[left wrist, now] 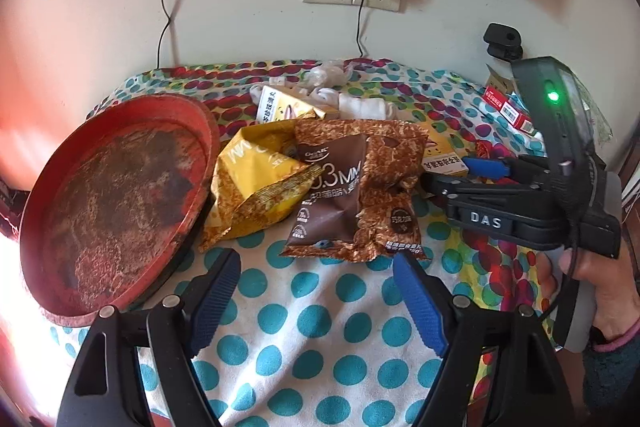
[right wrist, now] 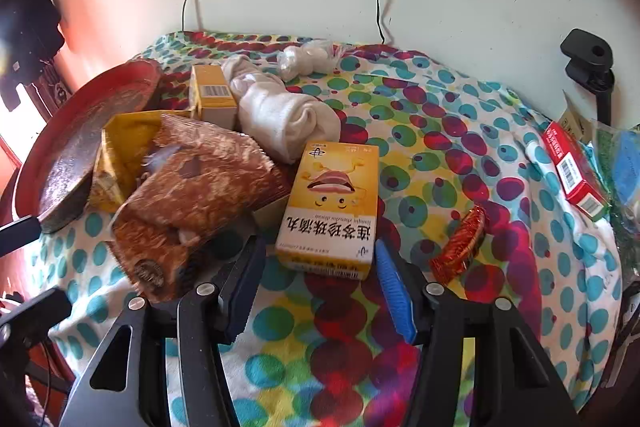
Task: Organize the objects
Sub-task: 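Grasp the brown chocolate wafer bag with the left gripper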
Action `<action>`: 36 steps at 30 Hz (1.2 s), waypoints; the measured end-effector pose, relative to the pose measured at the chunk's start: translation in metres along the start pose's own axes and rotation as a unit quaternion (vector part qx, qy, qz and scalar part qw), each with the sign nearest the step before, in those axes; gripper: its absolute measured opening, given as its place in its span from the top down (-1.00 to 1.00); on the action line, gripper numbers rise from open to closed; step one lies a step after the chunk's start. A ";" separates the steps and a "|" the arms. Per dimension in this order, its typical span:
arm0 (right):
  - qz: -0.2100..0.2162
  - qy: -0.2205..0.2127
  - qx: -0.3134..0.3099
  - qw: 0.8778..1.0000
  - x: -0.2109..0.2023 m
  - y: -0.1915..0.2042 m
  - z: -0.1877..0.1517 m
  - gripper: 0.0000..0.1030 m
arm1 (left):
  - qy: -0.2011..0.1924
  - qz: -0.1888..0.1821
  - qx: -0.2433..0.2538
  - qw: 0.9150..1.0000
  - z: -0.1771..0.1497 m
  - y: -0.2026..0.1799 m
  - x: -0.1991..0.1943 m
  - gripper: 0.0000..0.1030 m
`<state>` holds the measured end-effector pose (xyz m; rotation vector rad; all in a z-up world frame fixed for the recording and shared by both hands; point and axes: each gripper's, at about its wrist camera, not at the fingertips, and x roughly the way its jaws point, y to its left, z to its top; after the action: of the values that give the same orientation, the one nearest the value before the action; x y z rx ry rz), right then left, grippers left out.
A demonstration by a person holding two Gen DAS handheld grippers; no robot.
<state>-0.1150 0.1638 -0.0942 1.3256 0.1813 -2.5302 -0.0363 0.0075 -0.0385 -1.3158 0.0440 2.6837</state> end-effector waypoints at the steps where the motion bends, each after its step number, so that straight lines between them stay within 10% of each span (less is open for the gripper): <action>1: 0.001 0.004 0.003 1.000 0.005 -0.002 0.002 -0.02 | -0.001 -0.004 0.007 1.000 0.001 -0.003 0.001 -0.57; 12: 0.014 -0.012 0.024 1.000 0.015 -0.015 0.004 0.05 | 0.002 -0.007 0.037 0.999 0.015 -0.026 0.020 -0.57; 32: 0.041 -0.035 0.050 0.997 -0.038 -0.039 -0.037 0.05 | 0.022 0.118 0.100 0.988 0.025 -0.061 0.086 -0.56; 36: 0.047 -0.038 0.059 0.996 -0.042 -0.040 -0.040 0.05 | 0.014 0.120 0.101 0.987 0.024 -0.058 0.084 -0.30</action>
<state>-0.0727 0.2196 -0.0833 1.2451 -0.0469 -2.5418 -0.0972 0.0775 -0.0869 -1.3605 0.4965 2.7615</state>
